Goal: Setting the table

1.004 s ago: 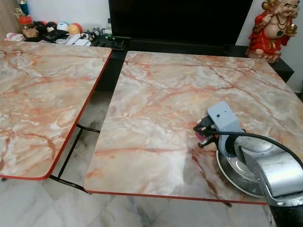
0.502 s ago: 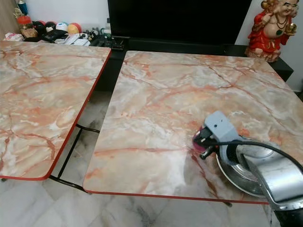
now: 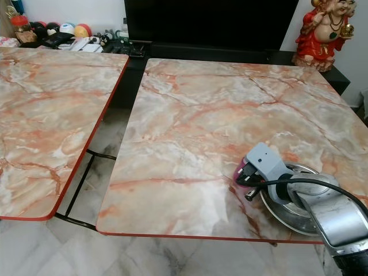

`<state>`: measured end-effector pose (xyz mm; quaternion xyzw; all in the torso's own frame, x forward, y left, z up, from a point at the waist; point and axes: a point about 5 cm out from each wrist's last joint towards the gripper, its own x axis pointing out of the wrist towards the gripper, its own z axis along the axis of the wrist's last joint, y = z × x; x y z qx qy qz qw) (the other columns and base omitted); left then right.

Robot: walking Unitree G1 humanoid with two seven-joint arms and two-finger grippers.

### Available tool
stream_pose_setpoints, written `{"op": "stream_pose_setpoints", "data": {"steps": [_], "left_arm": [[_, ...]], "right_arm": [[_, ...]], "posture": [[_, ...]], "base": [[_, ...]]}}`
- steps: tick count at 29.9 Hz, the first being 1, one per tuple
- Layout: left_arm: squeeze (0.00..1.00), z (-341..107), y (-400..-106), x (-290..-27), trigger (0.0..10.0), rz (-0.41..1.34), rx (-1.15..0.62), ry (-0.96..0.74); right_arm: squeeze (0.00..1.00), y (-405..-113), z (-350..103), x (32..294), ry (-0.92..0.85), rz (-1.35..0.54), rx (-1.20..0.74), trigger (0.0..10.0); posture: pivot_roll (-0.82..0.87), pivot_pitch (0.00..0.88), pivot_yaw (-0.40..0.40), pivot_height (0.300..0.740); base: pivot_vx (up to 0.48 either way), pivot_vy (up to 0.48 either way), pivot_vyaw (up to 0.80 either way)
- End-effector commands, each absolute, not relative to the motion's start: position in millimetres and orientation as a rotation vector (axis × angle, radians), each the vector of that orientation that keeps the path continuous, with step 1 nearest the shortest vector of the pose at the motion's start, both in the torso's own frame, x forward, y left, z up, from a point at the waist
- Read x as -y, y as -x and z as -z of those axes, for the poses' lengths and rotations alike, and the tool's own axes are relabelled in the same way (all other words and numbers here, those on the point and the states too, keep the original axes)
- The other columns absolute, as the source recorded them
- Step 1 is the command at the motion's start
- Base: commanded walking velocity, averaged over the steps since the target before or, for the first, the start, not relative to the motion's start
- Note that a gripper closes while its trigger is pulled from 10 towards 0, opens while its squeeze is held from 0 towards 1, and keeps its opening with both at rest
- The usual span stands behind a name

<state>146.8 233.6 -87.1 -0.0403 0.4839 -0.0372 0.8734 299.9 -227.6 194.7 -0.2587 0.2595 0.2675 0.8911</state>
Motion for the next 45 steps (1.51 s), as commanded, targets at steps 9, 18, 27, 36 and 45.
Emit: {"op": "stream_pose_setpoints", "data": {"steps": [9,18,27,36,45], "left_arm": [[0.00,100,-121,-219,10.0,0.065,-1.095,0.115],[0.00,106,-128,-167,10.0,0.130,-1.076,0.140],[0.00,100,-145,-162,10.0,-0.012,-0.970,0.054],[0.00,88,-158,-211,10.0,-0.222,-0.877,-0.052],[0.00,51,-197,-254,10.0,-0.263,-0.617,-0.068]], "right_arm": [[0.00,-304,-199,227,0.554,-0.570,-0.513,10.0],[0.00,-306,-198,225,0.558,-0.584,-0.506,10.0],[0.00,-306,-197,224,0.556,-0.592,-0.501,10.0],[0.00,-306,-198,222,0.561,-0.603,-0.497,10.0],[0.00,-305,-197,218,0.559,-0.625,-0.490,10.0]], "posture": [[-0.15,0.156,-0.060,0.740],[-0.14,0.158,-0.059,0.740],[-0.14,0.157,-0.062,0.740],[-0.14,0.156,-0.062,0.740],[-0.13,0.156,-0.061,0.740]], "base": [[0.000,0.000,0.00],[0.000,0.000,0.00],[0.000,0.000,0.00],[0.000,0.000,0.00],[0.000,0.000,0.00]]}}
